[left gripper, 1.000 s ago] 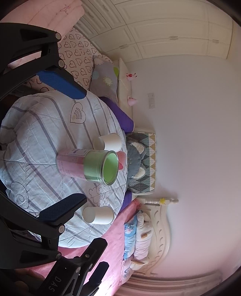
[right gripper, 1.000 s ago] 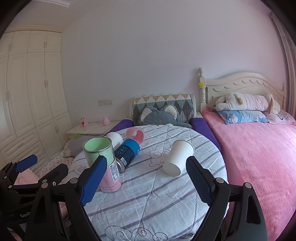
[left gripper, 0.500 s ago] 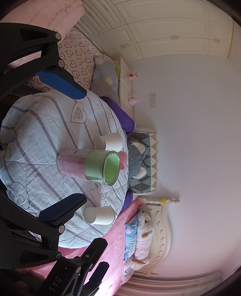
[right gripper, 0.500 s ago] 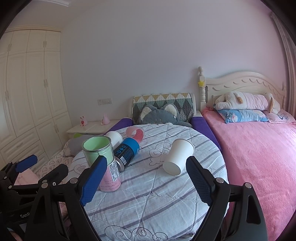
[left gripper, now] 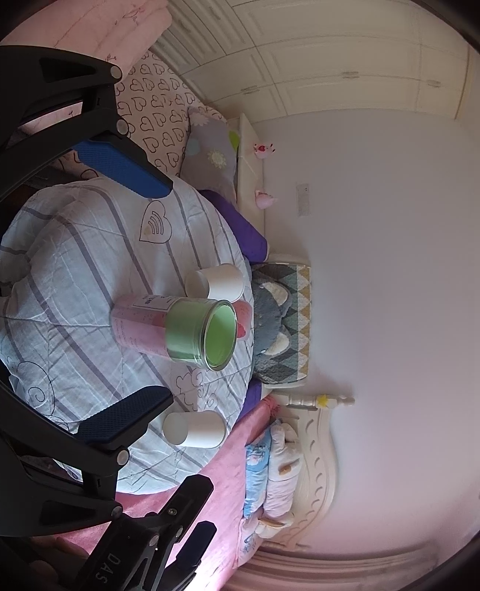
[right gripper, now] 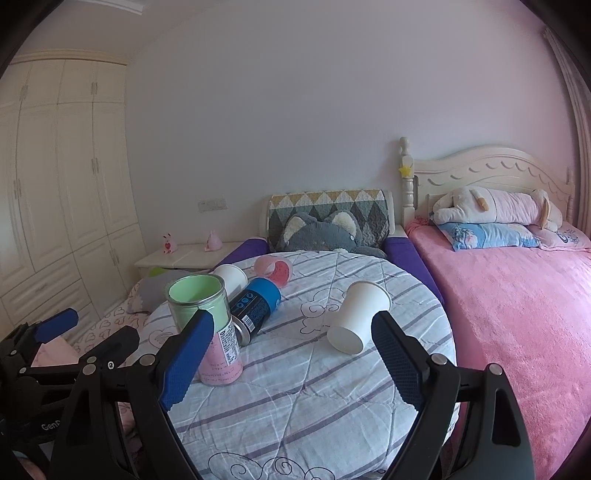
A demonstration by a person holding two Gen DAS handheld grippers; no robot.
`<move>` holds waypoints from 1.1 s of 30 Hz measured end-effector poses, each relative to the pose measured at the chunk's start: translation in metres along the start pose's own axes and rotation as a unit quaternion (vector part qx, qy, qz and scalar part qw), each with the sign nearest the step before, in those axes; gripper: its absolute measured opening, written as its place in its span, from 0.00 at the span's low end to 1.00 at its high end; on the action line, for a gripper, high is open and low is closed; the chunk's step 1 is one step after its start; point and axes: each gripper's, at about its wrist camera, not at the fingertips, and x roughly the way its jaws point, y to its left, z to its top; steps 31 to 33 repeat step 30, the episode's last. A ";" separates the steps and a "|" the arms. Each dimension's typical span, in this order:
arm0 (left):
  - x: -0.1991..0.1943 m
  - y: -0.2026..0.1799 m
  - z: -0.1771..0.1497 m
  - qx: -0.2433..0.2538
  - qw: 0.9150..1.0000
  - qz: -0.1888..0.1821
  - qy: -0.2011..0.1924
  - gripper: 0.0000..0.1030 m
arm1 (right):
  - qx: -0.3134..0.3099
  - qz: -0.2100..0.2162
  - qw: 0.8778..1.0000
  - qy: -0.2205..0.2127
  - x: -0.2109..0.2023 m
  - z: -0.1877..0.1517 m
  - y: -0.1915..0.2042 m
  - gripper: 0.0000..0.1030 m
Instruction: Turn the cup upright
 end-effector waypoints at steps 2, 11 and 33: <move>0.000 0.000 0.000 0.000 1.000 0.001 -0.005 1.00 | -0.001 -0.002 1.000 -0.001 0.000 0.000 0.000 0.86; 0.002 0.000 0.001 0.010 1.000 0.012 -0.011 1.00 | 0.000 -0.002 1.000 -0.001 0.000 0.000 -0.001 0.86; 0.032 0.014 -0.003 0.025 0.999 0.019 0.043 1.00 | -0.006 0.014 0.999 0.036 0.027 -0.010 0.012 0.86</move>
